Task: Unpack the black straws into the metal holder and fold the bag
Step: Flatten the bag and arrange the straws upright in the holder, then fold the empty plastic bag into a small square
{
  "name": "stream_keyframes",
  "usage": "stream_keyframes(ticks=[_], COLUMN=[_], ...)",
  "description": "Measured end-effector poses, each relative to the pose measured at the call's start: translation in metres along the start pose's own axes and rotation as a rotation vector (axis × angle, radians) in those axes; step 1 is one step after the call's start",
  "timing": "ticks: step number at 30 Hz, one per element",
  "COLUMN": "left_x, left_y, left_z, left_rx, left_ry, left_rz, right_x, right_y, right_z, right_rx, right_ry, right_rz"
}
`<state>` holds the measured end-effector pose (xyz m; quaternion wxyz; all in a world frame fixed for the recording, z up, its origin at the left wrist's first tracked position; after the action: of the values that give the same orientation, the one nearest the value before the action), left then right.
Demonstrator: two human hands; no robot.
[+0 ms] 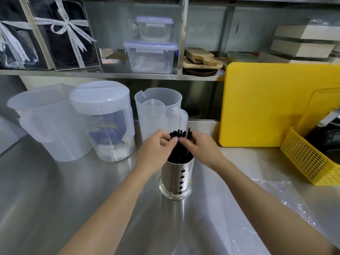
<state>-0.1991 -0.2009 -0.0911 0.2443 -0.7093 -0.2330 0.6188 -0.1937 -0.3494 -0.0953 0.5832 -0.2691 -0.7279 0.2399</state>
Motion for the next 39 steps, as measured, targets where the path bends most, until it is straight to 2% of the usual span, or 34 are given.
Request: stream_keyframes(ticks=[3,8,13,20,25,28,31,34,37,39], left_x=[-0.006,-0.028,-0.062,-0.057,-0.042,-0.025,-0.007,0.001,0.005,0.008], left_y=[0.011,0.030,0.077,0.181,0.238,0.262,0.276,0.279,0.271,0.262], left_z=[0.012,0.032,0.057,0.098,0.130,0.143,0.153,0.157,0.151,0.145], left_rx=[0.023,0.047,0.103,0.352,0.462,0.522,0.590,0.595,0.567,0.511], left_ry=[0.104,0.244,0.389,0.434,0.456,0.411,0.351,0.281,0.096,-0.033], left_rz=[-0.231,-0.317,-0.341,-0.461,-0.534,-0.603,-0.688,-0.672,-0.576,-0.548], right_x=[-0.021,-0.020,-0.048,-0.154,-0.231,-0.259,-0.278,-0.295,-0.306,-0.306], right_y=[0.016,-0.028,-0.087,-0.128,-0.137,-0.139,-0.137,-0.136,-0.133,-0.133], right_z=[0.009,0.025,0.056,0.154,0.225,0.255,0.275,0.285,0.290,0.290], right_rx=[0.085,-0.039,-0.170,-0.170,-0.151,-0.192,-0.222,-0.279,-0.313,-0.312], right_ry=[0.072,0.047,0.090,0.388,0.653,0.802,0.919,0.967,1.024,0.999], right_rz=[0.219,0.129,0.170,0.297,0.304,0.335,0.245,0.085,-0.196,-0.351])
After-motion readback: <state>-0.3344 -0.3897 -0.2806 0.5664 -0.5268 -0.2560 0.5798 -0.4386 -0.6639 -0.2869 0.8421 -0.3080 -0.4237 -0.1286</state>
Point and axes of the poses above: each hand's wrist, its own z-axis away from the middle knuckle, its own y-axis out of the palm, x = y × z, the point moved 8 cm from there along -z, towards the middle knuckle, and after that the axes turned 9 degrees about -z, right-handed, at the moved point
